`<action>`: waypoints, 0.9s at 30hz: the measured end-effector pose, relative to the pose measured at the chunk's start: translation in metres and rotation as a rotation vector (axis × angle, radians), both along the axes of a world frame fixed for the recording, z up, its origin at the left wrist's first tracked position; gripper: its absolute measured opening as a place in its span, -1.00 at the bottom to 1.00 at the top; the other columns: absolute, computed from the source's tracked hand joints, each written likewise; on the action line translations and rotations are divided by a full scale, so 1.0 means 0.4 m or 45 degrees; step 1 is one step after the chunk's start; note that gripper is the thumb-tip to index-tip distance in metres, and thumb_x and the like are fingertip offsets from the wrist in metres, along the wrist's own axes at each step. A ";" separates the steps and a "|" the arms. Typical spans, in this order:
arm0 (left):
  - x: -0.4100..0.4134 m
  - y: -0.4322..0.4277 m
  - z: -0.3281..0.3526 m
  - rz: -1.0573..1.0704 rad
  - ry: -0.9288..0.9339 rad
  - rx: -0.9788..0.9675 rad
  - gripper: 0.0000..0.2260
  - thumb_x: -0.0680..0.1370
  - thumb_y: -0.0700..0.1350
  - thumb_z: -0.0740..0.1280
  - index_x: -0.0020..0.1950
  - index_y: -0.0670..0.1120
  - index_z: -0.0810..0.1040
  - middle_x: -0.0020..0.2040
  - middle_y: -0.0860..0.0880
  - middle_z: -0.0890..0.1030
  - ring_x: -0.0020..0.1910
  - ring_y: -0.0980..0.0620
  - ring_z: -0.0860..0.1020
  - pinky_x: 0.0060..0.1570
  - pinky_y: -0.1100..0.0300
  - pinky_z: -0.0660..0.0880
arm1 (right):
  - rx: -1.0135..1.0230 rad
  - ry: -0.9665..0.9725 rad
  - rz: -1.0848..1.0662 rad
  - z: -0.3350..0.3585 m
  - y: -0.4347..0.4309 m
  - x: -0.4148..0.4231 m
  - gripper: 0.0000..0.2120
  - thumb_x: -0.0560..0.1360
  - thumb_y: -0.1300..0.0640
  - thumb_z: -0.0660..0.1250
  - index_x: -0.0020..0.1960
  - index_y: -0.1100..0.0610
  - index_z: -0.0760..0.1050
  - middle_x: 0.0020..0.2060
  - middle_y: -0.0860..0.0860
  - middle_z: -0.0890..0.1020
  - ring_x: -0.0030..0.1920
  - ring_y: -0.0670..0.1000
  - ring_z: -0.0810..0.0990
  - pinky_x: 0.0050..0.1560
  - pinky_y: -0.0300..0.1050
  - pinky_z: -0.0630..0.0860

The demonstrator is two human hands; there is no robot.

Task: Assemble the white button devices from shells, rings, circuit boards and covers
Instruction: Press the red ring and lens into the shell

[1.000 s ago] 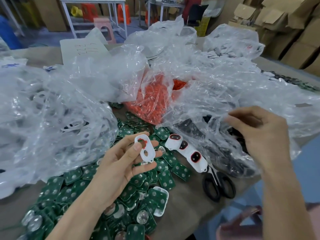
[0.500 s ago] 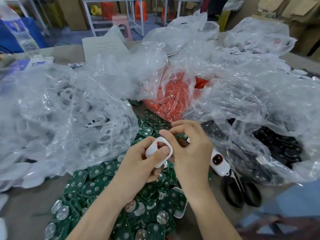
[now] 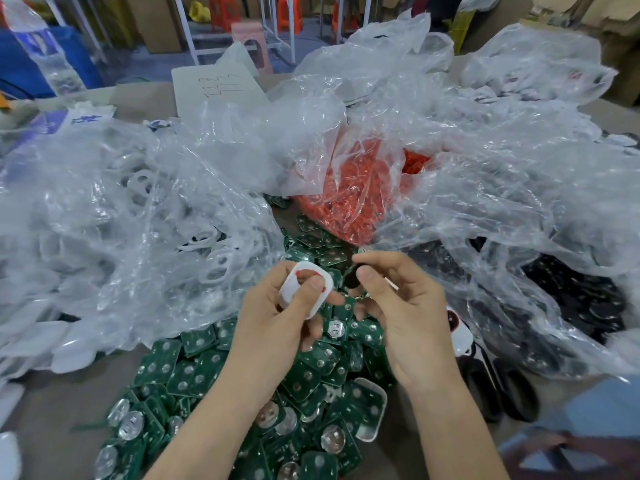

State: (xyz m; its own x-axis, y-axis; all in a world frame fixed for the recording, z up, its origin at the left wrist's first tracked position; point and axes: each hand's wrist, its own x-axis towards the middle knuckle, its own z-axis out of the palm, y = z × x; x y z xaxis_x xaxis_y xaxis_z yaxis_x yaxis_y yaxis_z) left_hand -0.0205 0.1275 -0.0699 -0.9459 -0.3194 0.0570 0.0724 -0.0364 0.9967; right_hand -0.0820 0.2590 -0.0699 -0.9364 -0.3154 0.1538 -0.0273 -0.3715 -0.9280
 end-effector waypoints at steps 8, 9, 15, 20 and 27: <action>-0.005 -0.004 0.009 -0.035 -0.042 0.385 -0.70 0.53 0.06 0.24 0.20 0.09 0.61 -0.21 0.01 0.60 -0.49 0.10 0.35 -0.56 0.28 0.31 | 0.158 0.280 -0.158 -0.018 0.010 0.001 -0.83 0.39 0.37 0.44 -0.14 0.11 0.60 -0.18 0.01 0.67 -0.11 0.02 0.67 -0.02 -0.21 0.57; -0.005 -0.002 0.011 -0.041 -0.039 0.403 -0.66 0.50 0.10 0.22 0.22 0.12 0.61 -0.19 0.03 0.61 -0.49 0.11 0.36 -0.56 0.28 0.31 | 0.183 0.342 -0.180 -0.020 0.009 0.002 -0.80 0.39 0.41 0.44 -0.15 0.13 0.59 -0.17 0.00 0.65 -0.10 -0.03 0.65 -0.03 -0.26 0.54; 0.002 0.016 0.006 -0.080 0.005 0.092 -0.57 0.46 0.14 0.27 0.35 0.22 0.46 -0.07 0.10 0.63 -0.24 0.11 0.58 -0.30 0.25 0.53 | 0.184 0.362 -0.187 -0.017 0.002 0.013 -0.73 0.34 0.40 0.47 -0.12 0.05 0.65 -0.10 0.02 0.65 -0.08 -0.08 0.64 -0.04 -0.33 0.52; 0.003 0.018 0.000 -0.105 -0.002 -0.011 -0.54 0.45 0.00 0.34 0.35 0.12 0.45 0.21 -0.01 0.57 0.03 0.05 0.66 -0.12 0.22 0.62 | 0.219 0.337 -0.189 -0.011 0.006 0.015 -0.77 0.36 0.41 0.45 -0.14 0.10 0.65 -0.11 -0.03 0.66 -0.06 -0.14 0.64 -0.05 -0.36 0.51; 0.000 0.014 -0.009 -0.048 -0.037 -0.156 -0.61 0.50 -0.19 0.44 0.24 0.19 0.54 0.16 0.02 0.58 0.04 -0.02 0.61 0.05 -0.04 0.60 | 0.147 0.191 -0.139 -0.019 0.010 0.009 -0.74 0.36 0.47 0.42 -0.14 0.14 0.58 -0.19 -0.07 0.67 -0.11 -0.11 0.64 -0.05 -0.32 0.53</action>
State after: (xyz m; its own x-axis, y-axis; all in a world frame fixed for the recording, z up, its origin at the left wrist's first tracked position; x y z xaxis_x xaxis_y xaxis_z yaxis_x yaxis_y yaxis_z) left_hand -0.0206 0.1332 -0.0736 -0.9589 -0.2759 0.0658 0.0443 0.0834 0.9955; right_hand -0.0785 0.2630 -0.0775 -0.9353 -0.2367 0.2631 -0.2029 -0.2506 -0.9466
